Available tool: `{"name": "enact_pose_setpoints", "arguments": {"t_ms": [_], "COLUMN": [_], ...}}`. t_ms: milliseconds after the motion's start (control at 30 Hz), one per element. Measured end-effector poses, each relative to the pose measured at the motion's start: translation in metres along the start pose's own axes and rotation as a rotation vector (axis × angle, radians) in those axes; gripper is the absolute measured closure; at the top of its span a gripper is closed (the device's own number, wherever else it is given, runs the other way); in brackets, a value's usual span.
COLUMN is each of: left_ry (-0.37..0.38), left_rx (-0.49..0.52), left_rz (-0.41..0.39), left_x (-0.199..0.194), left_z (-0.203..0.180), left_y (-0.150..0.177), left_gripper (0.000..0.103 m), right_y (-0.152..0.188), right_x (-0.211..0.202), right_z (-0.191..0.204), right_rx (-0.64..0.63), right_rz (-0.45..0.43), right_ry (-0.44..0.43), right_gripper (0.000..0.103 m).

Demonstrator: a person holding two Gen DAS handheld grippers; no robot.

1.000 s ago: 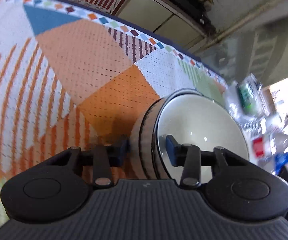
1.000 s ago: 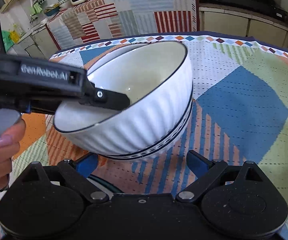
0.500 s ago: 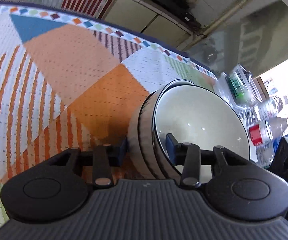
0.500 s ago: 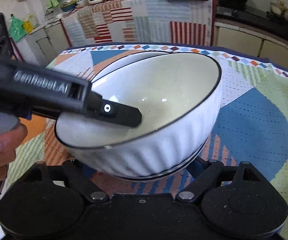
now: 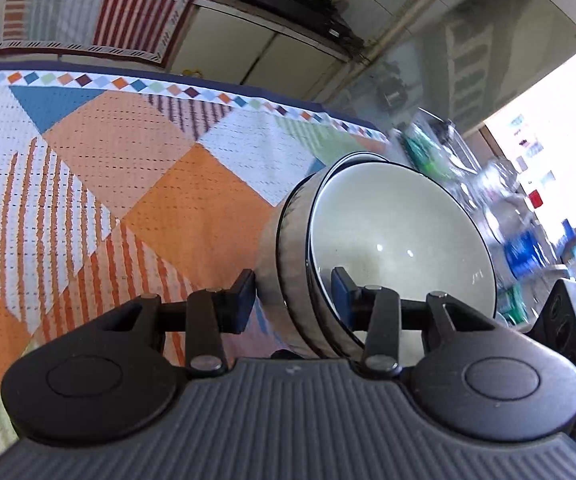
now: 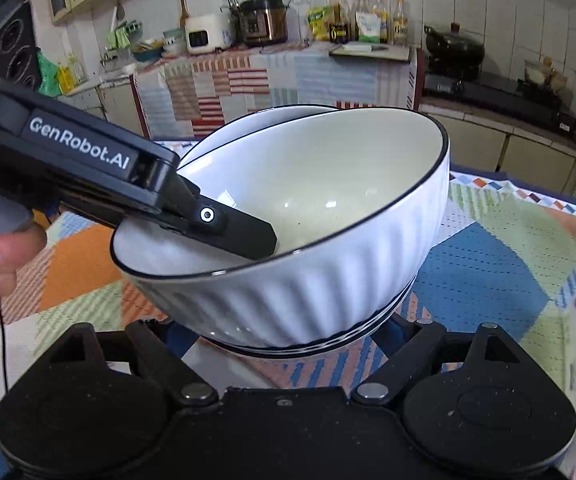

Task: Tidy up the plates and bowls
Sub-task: 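Carry the bowl stack over the plate stack with both grippers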

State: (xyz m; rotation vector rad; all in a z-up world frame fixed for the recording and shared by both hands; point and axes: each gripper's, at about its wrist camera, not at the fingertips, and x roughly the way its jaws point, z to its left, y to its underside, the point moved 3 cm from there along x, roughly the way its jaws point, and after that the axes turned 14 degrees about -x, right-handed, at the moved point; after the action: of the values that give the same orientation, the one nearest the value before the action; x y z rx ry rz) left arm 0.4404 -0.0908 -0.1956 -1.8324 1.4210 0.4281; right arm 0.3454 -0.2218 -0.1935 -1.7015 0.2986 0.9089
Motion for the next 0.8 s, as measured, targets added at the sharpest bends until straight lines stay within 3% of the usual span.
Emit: {"name": "enact_pose_setpoints", "arguments": {"t_ms": [200, 533, 800], "left_ry": [-0.003, -0.023, -0.055], "left_rx": [0.067, 0.104, 0.081], "left_rz": [-0.014, 0.009, 0.024], "left_x": [-0.035, -0.09, -0.113], "left_z": [-0.027, -0.057, -0.046], "left_y": [0.02, 0.061, 0.099], "left_gripper": [0.064, 0.062, 0.062], "right_y": [0.0, 0.0, 0.016], "right_x": [-0.037, -0.094, -0.111], "right_z": [0.016, 0.049, 0.075], "right_rx": [0.018, -0.072, -0.06], "right_rz": [-0.042, -0.085, -0.084], "right_ry": [0.019, 0.08, 0.024], "right_gripper": [0.012, 0.012, 0.012]}}
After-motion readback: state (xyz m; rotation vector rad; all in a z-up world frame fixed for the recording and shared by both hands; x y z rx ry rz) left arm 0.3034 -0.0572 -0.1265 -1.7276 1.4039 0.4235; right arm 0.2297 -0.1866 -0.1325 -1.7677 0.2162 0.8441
